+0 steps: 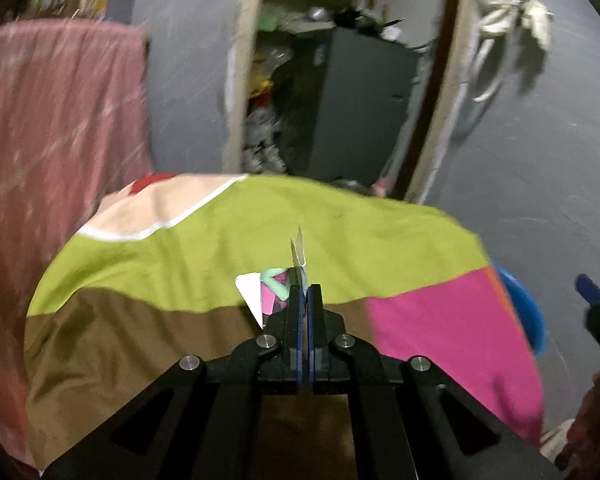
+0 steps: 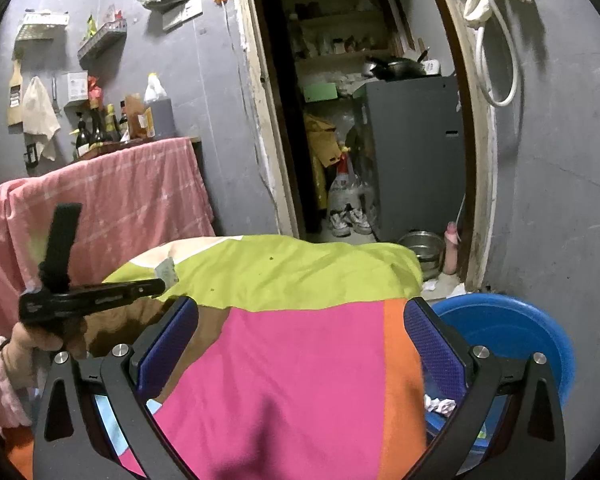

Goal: Collect trash
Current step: 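Carry the foil piece with the left tool over the blue basin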

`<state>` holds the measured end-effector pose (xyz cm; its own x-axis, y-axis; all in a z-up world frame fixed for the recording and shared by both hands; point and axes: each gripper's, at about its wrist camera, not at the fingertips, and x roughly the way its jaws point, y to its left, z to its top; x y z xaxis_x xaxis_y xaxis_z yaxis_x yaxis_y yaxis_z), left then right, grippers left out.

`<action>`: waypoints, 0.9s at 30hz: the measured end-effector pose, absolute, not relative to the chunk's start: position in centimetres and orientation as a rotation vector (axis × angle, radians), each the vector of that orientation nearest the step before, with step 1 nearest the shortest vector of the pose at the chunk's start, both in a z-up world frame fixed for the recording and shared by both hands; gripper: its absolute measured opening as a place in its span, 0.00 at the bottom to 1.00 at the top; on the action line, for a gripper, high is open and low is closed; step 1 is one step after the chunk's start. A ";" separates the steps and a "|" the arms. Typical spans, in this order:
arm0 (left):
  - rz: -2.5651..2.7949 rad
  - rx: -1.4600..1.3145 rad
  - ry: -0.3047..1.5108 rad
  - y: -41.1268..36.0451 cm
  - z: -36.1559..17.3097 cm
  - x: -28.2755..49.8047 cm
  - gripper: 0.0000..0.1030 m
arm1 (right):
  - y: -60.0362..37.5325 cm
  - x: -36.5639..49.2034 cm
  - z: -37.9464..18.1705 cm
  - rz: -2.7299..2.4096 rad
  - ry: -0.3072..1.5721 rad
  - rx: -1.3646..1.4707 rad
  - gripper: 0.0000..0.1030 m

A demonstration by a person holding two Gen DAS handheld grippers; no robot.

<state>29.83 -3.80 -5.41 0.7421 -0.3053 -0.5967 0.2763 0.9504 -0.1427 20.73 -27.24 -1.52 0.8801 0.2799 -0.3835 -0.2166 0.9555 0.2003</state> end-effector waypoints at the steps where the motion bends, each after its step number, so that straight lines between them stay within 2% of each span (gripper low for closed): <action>1: -0.335 -0.047 0.643 -4.6 -4.9 29.4 0.00 | -27.7 20.3 -1.3 0.246 0.407 0.156 1.00; 10: -0.507 -0.064 0.397 -14.5 0.7 24.4 0.00 | -32.6 16.0 2.6 0.080 0.227 0.078 1.00; 15: -0.614 -0.066 0.325 -19.8 2.3 22.6 0.00 | -36.2 13.2 4.5 -0.046 0.144 0.042 1.00; 20: -0.697 -0.059 0.343 -24.9 2.5 22.6 0.00 | -39.6 10.4 5.5 -0.159 0.105 0.020 1.00; 27: -0.737 -0.051 0.474 -31.0 -0.1 25.0 0.00 | -43.5 7.7 5.1 -0.254 0.116 0.019 1.00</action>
